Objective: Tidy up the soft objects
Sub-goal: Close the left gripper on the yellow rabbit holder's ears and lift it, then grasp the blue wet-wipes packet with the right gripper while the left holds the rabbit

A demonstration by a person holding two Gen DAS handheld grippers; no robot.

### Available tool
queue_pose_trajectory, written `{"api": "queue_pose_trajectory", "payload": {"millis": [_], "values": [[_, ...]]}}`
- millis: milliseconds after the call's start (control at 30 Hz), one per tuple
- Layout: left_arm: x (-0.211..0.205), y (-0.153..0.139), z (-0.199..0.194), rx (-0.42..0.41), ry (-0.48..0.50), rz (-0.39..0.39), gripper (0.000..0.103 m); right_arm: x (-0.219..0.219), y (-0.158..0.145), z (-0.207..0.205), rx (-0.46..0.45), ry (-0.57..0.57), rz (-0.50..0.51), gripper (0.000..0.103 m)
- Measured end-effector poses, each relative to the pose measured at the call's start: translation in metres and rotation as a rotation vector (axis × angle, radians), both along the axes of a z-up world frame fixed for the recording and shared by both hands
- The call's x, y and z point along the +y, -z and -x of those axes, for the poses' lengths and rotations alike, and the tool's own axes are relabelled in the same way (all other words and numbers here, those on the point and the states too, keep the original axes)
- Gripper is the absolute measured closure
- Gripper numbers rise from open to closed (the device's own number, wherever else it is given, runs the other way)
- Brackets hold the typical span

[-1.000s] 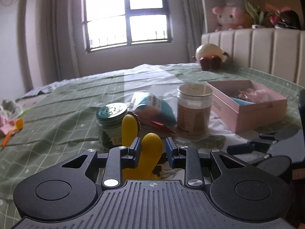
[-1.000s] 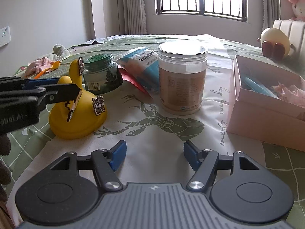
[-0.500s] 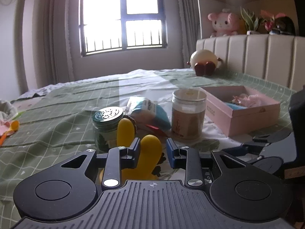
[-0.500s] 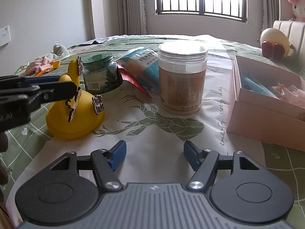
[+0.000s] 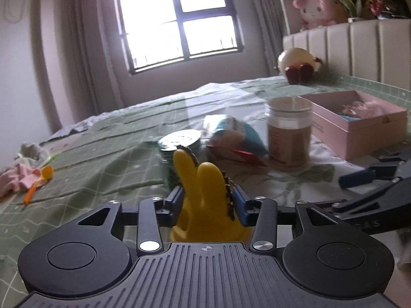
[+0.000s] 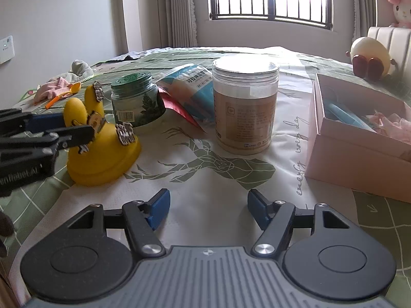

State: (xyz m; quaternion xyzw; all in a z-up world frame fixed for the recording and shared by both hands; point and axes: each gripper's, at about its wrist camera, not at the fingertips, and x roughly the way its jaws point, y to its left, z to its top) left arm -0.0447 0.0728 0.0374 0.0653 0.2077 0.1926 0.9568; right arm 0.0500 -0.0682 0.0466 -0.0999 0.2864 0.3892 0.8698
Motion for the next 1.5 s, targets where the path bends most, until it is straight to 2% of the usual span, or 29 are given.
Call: {"api": "queue_pose_trajectory", "payload": {"millis": [67,133,233,267,300,333,400,500,833,933,1000,1067,1100,1167,1200,1233,1267,1300,1333,1400,1500], "values": [[0.008,-0.002,0.001,-0.013,-0.009,0.038,0.054,0.0,0.0,0.0,0.0,0.0,0.0,0.035],[0.015,-0.003,0.0,-0.013,0.008,0.123,0.055,0.0,0.0,0.0,0.0,0.0,0.0,0.035],[0.018,0.002,-0.008,0.014,0.007,0.195,0.063,0.0,0.0,0.0,-0.002,0.001,0.001,0.035],[0.016,0.003,-0.008,0.01,-0.006,0.184,0.065,0.0,0.0,0.0,-0.003,0.001,0.001,0.035],[0.014,0.003,-0.008,-0.001,-0.008,0.171,0.077,0.0,0.0,0.0,-0.003,0.001,0.002,0.035],[0.013,0.003,-0.008,-0.007,-0.002,0.175,0.078,0.0,0.0,0.0,-0.004,0.001,0.001,0.035],[0.01,0.006,-0.009,-0.013,-0.012,0.18,0.078,0.0,0.0,0.0,-0.003,0.002,0.001,0.035],[0.004,0.011,-0.007,-0.035,-0.014,0.138,0.08,0.0,0.0,0.0,-0.005,0.001,0.002,0.035],[0.058,-0.01,0.035,-0.137,-0.021,0.228,0.085,0.006,-0.002,0.002,-0.008,0.0,0.031,0.036],[0.07,-0.014,0.046,-0.158,-0.009,0.258,0.085,0.012,-0.02,0.005,-0.036,-0.065,0.061,0.036],[0.074,-0.017,0.05,-0.176,0.003,0.257,0.085,0.02,-0.048,0.007,-0.108,-0.138,0.072,0.036],[0.077,-0.02,0.053,-0.2,0.01,0.254,0.085,0.034,-0.078,0.004,-0.182,-0.184,0.107,0.036],[0.08,-0.023,0.054,-0.219,0.016,0.257,0.085,0.052,-0.106,-0.009,-0.192,-0.218,0.145,0.036],[0.086,-0.027,0.055,-0.248,0.026,0.257,0.085,0.063,-0.118,-0.018,-0.178,-0.237,0.167,0.036],[0.089,-0.029,0.055,-0.259,0.029,0.252,0.085,0.09,-0.135,-0.039,-0.139,-0.288,0.239,0.036],[0.094,-0.031,0.055,-0.27,0.031,0.246,0.085,0.09,-0.135,-0.039,-0.139,-0.288,0.239,0.036],[0.099,-0.034,0.056,-0.281,0.033,0.24,0.085,0.103,-0.139,-0.049,-0.13,-0.312,0.281,0.036],[0.104,-0.036,0.056,-0.29,0.033,0.238,0.085,0.131,-0.137,-0.063,-0.141,-0.342,0.388,0.036],[0.11,-0.038,0.057,-0.302,0.029,0.238,0.085,0.131,-0.137,-0.063,-0.141,-0.342,0.388,0.036],[0.122,-0.04,0.061,-0.326,0.021,0.243,0.085,0.155,-0.127,-0.076,-0.145,-0.346,0.496,0.036],[0.145,-0.038,0.066,-0.355,-0.006,0.262,0.085,0.183,-0.111,-0.087,-0.079,-0.382,0.579,0.036]]}}
